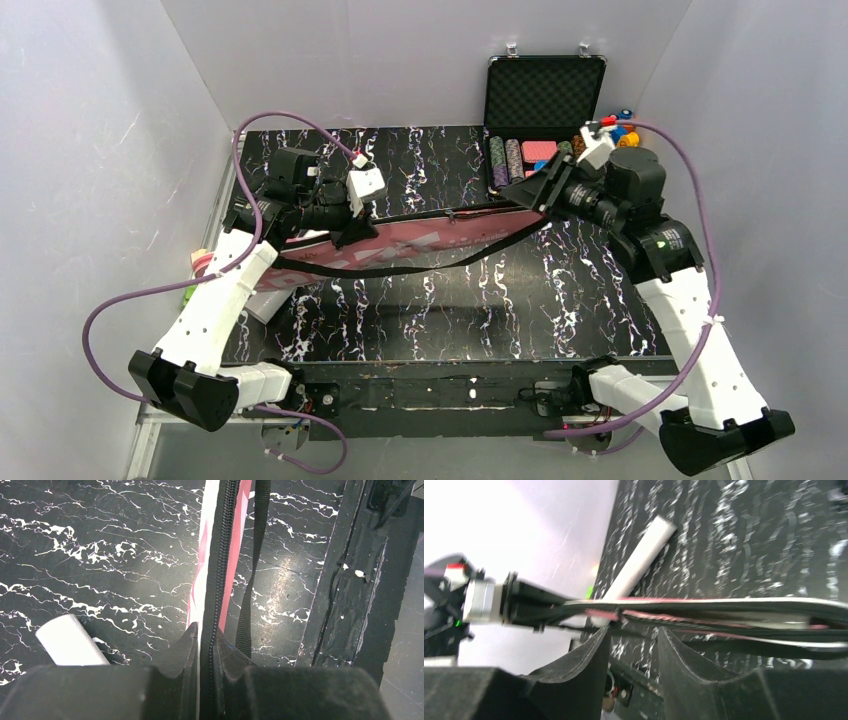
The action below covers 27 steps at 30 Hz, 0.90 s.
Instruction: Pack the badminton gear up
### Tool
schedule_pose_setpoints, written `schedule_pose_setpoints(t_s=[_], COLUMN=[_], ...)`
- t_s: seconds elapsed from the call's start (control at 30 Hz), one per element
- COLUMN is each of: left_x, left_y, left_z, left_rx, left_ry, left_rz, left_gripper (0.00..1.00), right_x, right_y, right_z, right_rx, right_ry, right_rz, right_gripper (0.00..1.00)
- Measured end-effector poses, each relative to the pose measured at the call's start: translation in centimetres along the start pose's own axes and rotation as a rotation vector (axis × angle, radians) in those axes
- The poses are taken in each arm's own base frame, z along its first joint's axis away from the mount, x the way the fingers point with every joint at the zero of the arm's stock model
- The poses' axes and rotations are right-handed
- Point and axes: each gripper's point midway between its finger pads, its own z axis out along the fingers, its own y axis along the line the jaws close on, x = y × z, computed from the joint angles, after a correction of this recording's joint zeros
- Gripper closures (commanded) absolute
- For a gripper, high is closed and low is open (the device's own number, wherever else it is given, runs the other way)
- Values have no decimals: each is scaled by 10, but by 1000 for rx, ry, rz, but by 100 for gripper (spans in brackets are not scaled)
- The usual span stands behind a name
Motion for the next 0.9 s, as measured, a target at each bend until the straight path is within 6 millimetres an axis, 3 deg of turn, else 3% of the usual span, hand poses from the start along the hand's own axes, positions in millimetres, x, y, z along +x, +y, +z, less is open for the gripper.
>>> schedule_pose_setpoints(t_s=[0.1, 0.17, 0.33, 0.43, 0.73, 0.9], left_x=[-1, -2, -4, -4, -4, -4], left_y=[1, 2, 2, 2, 2, 2], left_z=[0, 0, 0, 0, 0, 0], left_rx=[-7, -10, -15, -15, -15, -16], left_ry=[-3, -6, -13, -14, -15, -15], left_rz=[-4, -11, -30, -37, -45, -47], left_gripper=[100, 100, 100, 100, 100, 100], right_x=[24, 44, 91, 106, 94, 91], right_y=[22, 26, 16, 11, 30, 34], right_z=[7, 12, 31, 40, 71, 85], right_rx=[-110, -151, -178, -179, -299, -318], right_ry=[74, 127, 221, 238, 131, 110], right_rz=[4, 24, 93, 129, 156, 170], right_gripper=[46, 45, 45, 44, 47, 57])
